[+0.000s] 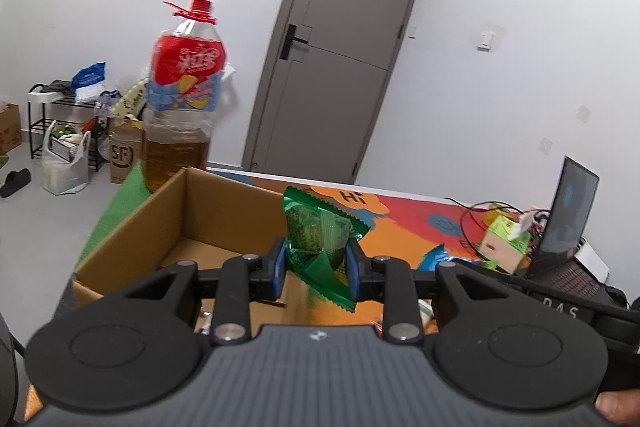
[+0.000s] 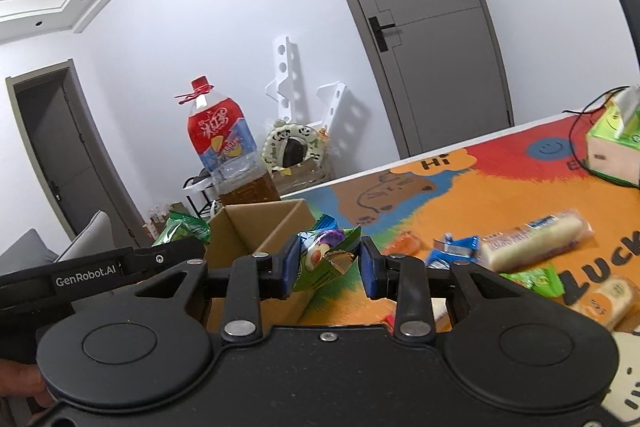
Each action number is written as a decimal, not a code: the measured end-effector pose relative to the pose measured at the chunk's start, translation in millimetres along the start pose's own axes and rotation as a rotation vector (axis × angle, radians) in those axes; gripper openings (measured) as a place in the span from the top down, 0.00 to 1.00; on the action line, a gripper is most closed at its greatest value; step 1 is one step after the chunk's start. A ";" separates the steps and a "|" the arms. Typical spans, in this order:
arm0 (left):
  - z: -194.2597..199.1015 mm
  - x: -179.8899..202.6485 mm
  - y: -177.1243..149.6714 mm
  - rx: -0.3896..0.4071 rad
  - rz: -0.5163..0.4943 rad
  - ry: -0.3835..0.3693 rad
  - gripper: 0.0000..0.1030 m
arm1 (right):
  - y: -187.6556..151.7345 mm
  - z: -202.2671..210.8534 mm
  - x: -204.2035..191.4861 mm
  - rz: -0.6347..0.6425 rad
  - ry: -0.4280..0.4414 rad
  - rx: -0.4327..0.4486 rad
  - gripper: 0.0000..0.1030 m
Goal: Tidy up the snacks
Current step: 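Carry the green packet in the left tool while the right tool carries its packet to the box, then open both tools over the box and move back to the pile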
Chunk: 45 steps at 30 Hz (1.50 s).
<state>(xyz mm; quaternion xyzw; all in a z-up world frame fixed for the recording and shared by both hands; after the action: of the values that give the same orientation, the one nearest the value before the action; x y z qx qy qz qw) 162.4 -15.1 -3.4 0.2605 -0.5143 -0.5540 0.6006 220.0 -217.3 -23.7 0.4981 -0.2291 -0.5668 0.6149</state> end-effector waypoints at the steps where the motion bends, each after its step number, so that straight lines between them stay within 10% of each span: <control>1: 0.4 -3.5 1.0 0.003 0.004 0.006 0.72 | 0.9 -1.2 -2.4 0.002 0.002 0.000 0.69; 30: 35.0 -76.8 9.6 0.028 0.107 0.168 0.47 | 8.7 -34.0 -86.9 0.073 0.131 -0.025 0.68; 45: 39.7 -65.0 0.3 0.015 0.113 0.155 0.19 | -1.3 -16.9 -55.8 0.036 0.036 -0.042 0.33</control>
<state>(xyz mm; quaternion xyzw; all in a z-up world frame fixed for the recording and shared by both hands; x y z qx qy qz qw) 135.8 55.9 -11.2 0.2777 -0.4841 -0.4935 0.6671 219.6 -159.5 -15.8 0.4909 -0.2147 -0.5513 0.6395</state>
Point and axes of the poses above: each gripper's, at about its wrist camera, not at the fingertips, and z roughly against the way its jaws point, x to its right, y to its top, the point moved 2 cm from there along -z, roughly the way its jaws point, and after that the axes turned 10 degrees about -y, right-handed, at the moved point
